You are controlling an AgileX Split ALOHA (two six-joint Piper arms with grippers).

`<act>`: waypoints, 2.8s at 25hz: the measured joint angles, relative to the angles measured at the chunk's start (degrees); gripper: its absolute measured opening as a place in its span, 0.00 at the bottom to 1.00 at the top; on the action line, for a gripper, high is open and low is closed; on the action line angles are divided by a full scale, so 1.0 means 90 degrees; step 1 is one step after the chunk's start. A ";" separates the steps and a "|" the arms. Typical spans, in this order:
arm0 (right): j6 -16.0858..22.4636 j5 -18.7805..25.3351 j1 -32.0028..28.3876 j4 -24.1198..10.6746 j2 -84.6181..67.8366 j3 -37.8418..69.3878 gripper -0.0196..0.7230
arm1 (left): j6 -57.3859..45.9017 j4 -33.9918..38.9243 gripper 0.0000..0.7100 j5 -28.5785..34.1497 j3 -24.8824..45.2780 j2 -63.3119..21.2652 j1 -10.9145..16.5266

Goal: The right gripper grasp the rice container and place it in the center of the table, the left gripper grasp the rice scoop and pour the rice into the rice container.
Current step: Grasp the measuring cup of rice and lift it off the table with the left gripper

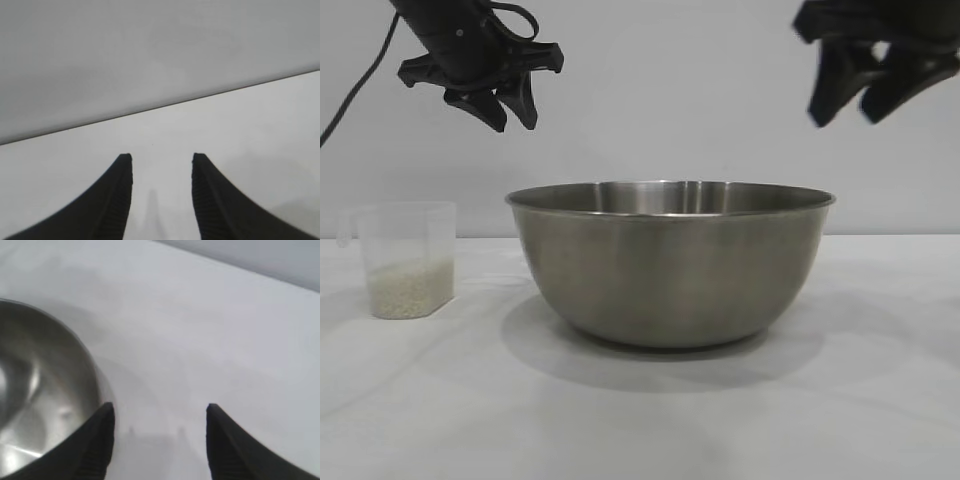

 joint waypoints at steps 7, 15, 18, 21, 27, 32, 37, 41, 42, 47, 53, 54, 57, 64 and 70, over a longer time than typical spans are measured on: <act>0.0000 0.0621 -0.0188 0.0306 -0.2100 0.0668 0.49 | 0.0000 0.0015 0.33 0.0000 0.0000 0.0000 0.0000; 0.0000 0.2761 -0.0188 0.0330 -0.4325 0.0970 0.49 | 0.0000 0.0189 0.33 0.0049 0.0000 0.0000 0.0000; 0.0135 0.3623 -0.0188 0.0330 -0.5035 0.0981 0.49 | 0.0000 0.0297 0.33 0.0076 0.0000 0.0000 0.0000; 0.0408 0.4533 -0.0188 0.0188 -0.5678 0.0981 0.49 | 0.0000 0.0345 0.33 0.0163 0.0000 0.0000 0.0000; 0.0506 0.5802 -0.0188 0.0031 -0.6890 0.0996 0.49 | 0.0005 0.0345 0.33 0.0192 0.0000 0.0000 0.0000; 0.0506 0.5917 -0.0188 -0.0043 -0.7821 0.1545 0.49 | 0.0005 0.0348 0.33 0.0214 0.0000 0.0000 0.0000; 0.0506 0.6062 -0.0188 -0.0043 -0.8516 0.1689 0.49 | 0.0015 0.0403 0.33 0.0229 0.0000 -0.0052 0.0000; 0.0506 0.6077 -0.0188 -0.0043 -0.8765 0.1689 0.49 | 0.0015 0.0467 0.33 0.0299 0.0000 -0.0140 0.0000; 0.0506 0.6077 -0.0188 -0.0043 -0.8765 0.1689 0.49 | 0.0015 0.0467 0.33 0.0320 0.0000 -0.0169 0.0000; 0.0506 0.6077 -0.0188 -0.0043 -0.8765 0.1699 0.49 | 0.0015 0.0504 0.33 0.0385 0.0000 -0.0231 0.0000; 0.0506 0.6077 -0.0188 -0.0043 -0.8765 0.1699 0.49 | 0.0045 0.0927 0.33 0.0461 0.0351 -0.0513 0.0000; 0.0506 0.6077 -0.0188 -0.0043 -0.8765 0.1699 0.49 | 0.0045 0.0979 0.33 0.0296 0.0531 -0.0636 0.0000; 0.0506 0.6077 -0.0188 -0.0043 -0.8765 0.1699 0.49 | 0.0045 0.1019 0.33 -0.0697 0.1403 -0.1168 0.0000; 0.0506 0.6077 -0.0188 -0.0043 -0.8765 0.1699 0.49 | 0.0045 0.1380 0.12 -0.3600 0.3865 -0.2621 0.0000; 0.0506 0.6077 -0.0188 -0.0043 -0.8765 0.1699 0.49 | 0.0424 0.1073 0.33 -0.5192 0.5660 -0.2809 0.0000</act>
